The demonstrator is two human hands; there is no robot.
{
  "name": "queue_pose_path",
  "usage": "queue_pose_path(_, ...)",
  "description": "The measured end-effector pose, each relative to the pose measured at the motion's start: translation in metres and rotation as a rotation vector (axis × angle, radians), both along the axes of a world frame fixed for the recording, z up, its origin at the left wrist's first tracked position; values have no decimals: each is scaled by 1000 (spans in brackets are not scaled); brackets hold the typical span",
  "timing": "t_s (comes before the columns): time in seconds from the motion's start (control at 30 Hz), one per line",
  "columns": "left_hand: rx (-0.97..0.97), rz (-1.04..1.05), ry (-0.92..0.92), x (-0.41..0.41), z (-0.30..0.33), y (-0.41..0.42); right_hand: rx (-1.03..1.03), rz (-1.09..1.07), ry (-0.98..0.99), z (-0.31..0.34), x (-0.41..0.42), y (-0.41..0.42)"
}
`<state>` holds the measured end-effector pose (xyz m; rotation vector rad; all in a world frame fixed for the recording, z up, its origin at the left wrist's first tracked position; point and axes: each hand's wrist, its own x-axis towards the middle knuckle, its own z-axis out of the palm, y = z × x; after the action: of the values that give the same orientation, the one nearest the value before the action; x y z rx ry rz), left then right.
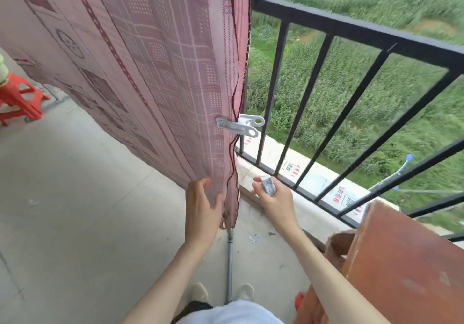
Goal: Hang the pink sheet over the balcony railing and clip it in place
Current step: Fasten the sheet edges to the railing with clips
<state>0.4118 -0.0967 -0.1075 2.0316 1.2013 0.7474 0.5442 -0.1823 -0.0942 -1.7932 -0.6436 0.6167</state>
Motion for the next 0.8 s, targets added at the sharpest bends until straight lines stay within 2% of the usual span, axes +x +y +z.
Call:
queue_pose_path(0.13, -249, -98, 382, -17, -47, 8, -293, 84, 43, -61, 9, 9)
queue_pose_path(0.23, -343, -123, 491, -12, -74, 11, -343, 113, 52, -98, 7, 17)
queue_pose_path(0.37, -485, -37, 519, 11, -107, 13, -416, 238, -2, -149, 5, 27)
queue_pose_path(0.43, -501, 17, 522, 23, -123, 16, -387, 249, 36, -169, 3, 33)
queue_pose_path(0.67, -352, 123, 500, 42, -165, 23, -294, 227, 17, -216, -9, 61)
queue_pose_path(0.8, -287, 241, 444, 40, -171, 19, -239, 133, -23, -227, -11, 68)
